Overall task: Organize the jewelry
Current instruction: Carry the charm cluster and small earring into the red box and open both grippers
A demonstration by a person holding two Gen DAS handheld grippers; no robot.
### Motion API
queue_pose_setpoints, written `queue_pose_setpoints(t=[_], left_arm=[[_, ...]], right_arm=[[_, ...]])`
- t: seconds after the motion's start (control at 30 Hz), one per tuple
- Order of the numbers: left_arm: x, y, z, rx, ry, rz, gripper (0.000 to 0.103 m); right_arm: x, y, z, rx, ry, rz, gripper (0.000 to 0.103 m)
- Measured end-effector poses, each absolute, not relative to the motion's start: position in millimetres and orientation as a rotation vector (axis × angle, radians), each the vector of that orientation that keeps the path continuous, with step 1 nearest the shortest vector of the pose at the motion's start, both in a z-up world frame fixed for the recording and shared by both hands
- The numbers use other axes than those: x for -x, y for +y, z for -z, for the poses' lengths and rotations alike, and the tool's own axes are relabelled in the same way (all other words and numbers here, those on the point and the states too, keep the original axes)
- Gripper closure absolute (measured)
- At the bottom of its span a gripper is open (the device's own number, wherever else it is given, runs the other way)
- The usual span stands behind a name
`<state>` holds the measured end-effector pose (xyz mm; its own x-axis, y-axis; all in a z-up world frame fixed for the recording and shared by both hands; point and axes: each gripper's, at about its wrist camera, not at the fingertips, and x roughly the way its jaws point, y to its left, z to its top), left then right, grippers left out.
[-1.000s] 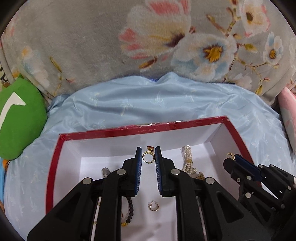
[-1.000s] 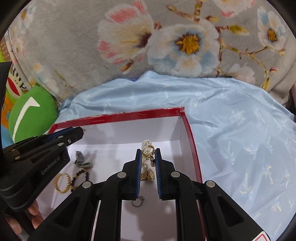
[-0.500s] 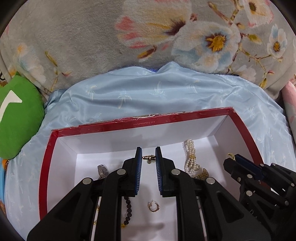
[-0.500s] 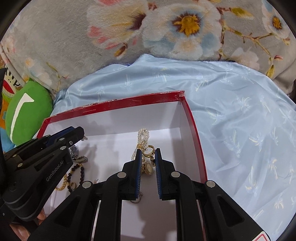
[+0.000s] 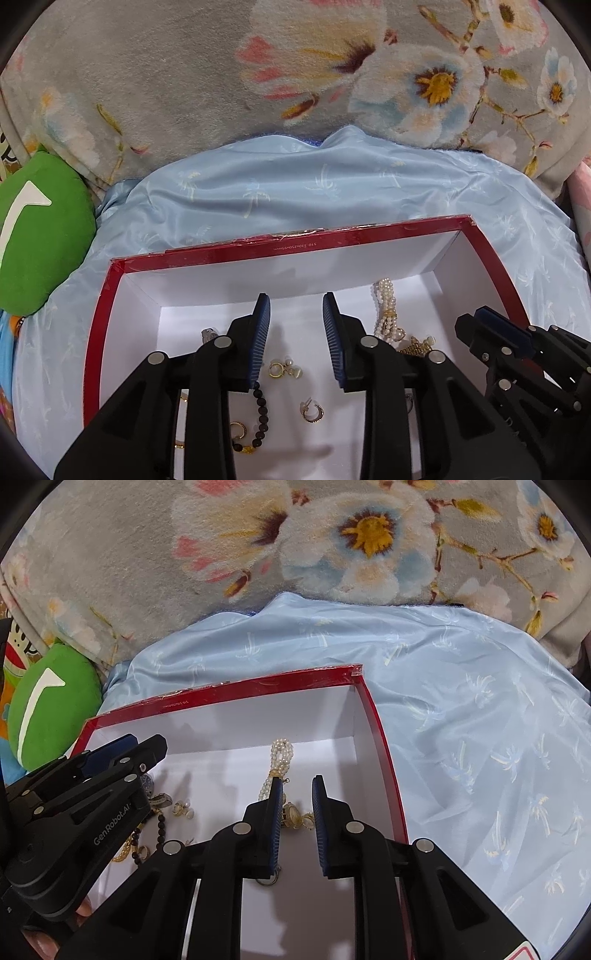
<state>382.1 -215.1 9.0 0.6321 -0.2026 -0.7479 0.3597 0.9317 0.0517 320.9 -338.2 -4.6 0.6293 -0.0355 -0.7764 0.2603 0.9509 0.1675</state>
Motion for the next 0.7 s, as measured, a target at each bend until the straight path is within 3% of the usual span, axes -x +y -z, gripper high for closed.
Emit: queue_pose_setpoints(t=[0.7], left_arm=[[-380.1, -211.7, -10.9, -0.196, 0.819, 0.309, 0.075]], right_arm=[[-320.1, -337.7, 5.8, -0.272, 0.886, 0.192, 0.087]])
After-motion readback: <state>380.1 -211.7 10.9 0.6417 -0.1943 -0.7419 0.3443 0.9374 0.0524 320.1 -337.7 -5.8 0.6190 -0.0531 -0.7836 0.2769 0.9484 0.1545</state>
